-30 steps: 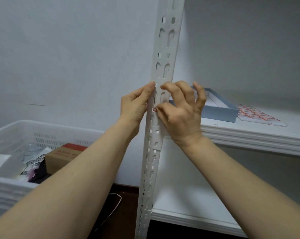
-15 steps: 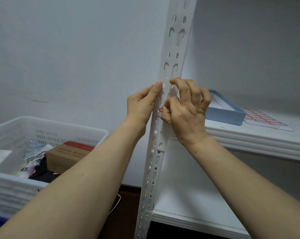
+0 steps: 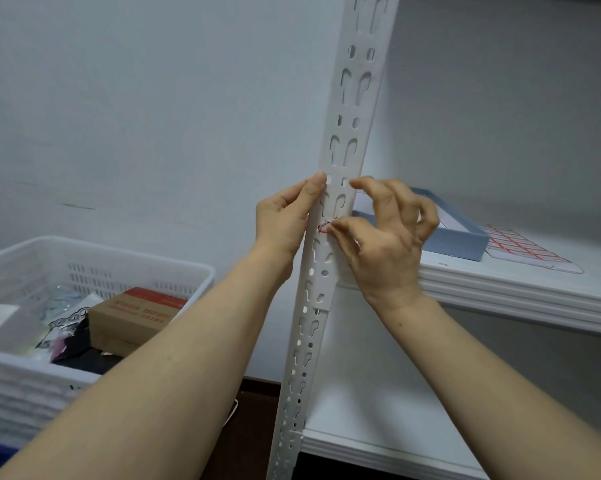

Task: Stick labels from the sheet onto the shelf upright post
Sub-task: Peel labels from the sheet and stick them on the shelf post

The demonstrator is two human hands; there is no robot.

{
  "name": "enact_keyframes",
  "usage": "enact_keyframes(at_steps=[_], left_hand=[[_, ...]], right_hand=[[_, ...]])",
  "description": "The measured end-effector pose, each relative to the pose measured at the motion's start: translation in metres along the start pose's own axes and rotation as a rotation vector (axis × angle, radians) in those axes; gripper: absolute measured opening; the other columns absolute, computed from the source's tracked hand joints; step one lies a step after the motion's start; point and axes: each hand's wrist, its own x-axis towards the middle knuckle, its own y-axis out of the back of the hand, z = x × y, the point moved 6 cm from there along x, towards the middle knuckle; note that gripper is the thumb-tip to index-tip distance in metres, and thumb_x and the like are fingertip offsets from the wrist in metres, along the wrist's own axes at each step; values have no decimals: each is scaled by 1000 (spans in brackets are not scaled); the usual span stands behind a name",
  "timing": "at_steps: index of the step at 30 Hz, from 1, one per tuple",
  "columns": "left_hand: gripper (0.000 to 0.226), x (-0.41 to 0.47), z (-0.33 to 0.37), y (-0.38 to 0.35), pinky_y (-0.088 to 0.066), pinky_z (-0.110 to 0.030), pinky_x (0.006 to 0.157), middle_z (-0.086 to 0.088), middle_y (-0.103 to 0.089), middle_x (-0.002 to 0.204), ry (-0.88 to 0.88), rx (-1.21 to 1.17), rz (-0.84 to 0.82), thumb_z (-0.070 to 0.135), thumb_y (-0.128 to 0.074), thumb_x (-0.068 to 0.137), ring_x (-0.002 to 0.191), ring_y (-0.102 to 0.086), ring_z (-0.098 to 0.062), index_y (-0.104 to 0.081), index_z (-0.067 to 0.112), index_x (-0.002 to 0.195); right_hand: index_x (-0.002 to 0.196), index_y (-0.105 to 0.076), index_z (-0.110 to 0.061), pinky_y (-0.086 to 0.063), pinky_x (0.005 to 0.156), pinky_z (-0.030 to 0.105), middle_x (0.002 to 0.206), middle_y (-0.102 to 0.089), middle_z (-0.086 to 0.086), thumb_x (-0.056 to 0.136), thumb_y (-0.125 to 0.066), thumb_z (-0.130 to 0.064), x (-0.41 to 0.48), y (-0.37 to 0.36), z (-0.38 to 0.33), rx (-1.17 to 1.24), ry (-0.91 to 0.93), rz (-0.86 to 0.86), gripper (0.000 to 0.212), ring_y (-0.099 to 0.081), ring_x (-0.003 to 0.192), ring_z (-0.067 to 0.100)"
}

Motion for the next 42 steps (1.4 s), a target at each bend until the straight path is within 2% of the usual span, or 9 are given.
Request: enact_keyframes(at_steps=[6, 10, 13, 16, 24, 28, 32, 37, 42], left_hand=[[17, 1, 0, 0, -56, -24, 77, 9, -72, 72, 8, -19, -7, 28, -69, 85, 70, -68, -3, -73, 12, 91], [18, 0, 0, 0, -56, -22, 76, 10, -71, 69, 11, -36, -6, 26, -69, 85, 67, -67, -2, -73, 11, 93], [24, 0, 0, 0, -56, -22, 78, 7, -73, 77, 17, -38, -3, 27, -70, 84, 72, -68, -2, -73, 8, 98], [25, 1, -1, 0, -56, -24, 82, 5, -74, 82, 20, -37, -5, 28, -70, 84, 76, -69, -3, -73, 8, 99], [13, -1, 1, 0, -57, -26, 83, 11, -72, 70, 15, -35, -5, 27, -70, 84, 69, -67, 0, -73, 14, 88], [20, -1, 1, 0, -56, -28, 84, 10, -71, 70, 20, -30, 0, 28, -71, 84, 70, -67, -2, -73, 11, 92], [19, -2, 1, 0, -57, -23, 77, 9, -73, 73, 27, -52, -2, 26, -70, 84, 70, -68, -2, -73, 11, 95], [14, -2, 1, 0, -57, -24, 79, 9, -74, 77, 32, -52, -8, 27, -71, 84, 72, -68, -1, -74, 15, 91], [23, -1, 1, 0, -57, -25, 82, 2, -75, 85, 30, -62, -7, 27, -71, 84, 79, -69, -5, -73, 9, 97]], right_hand=[[51, -58, -17, -19, 93, 36, 125, -61, 4, 67, -72, -22, 8, -8, -4, -69, -15, -75, 22, -38, 118, 19], [55, -57, -14, -22, 91, 35, 123, -63, 5, 63, -64, -18, 11, -10, -12, -136, 75, -51, 12, -38, 118, 18], [58, -58, -14, -23, 91, 35, 122, -63, 4, 64, -59, -19, 10, -10, -13, -148, 112, -28, 8, -39, 117, 18], [60, -59, -14, -24, 91, 35, 119, -64, 4, 64, -61, -19, 10, -11, -12, -143, 111, -21, 7, -40, 116, 18], [57, -57, -13, -16, 97, 37, 115, -65, 8, 62, -64, -18, 10, -9, -7, -99, 64, -14, 9, -41, 113, 22], [56, -60, -14, -21, 94, 36, 115, -65, 8, 63, -65, -18, 5, -5, -9, -76, 38, -43, 10, -41, 113, 22], [60, -64, -18, -21, 95, 36, 120, -63, 8, 71, -73, -28, 5, -1, -4, -41, -18, -49, 17, -40, 116, 23], [55, -63, -17, -13, 99, 37, 122, -63, 9, 72, -73, -32, 11, -3, -7, -65, 34, -59, 25, -40, 115, 22], [55, -59, -15, -21, 98, 37, 125, -62, 6, 72, -73, -17, 15, -4, -16, -119, 190, -48, 22, -41, 118, 20]])
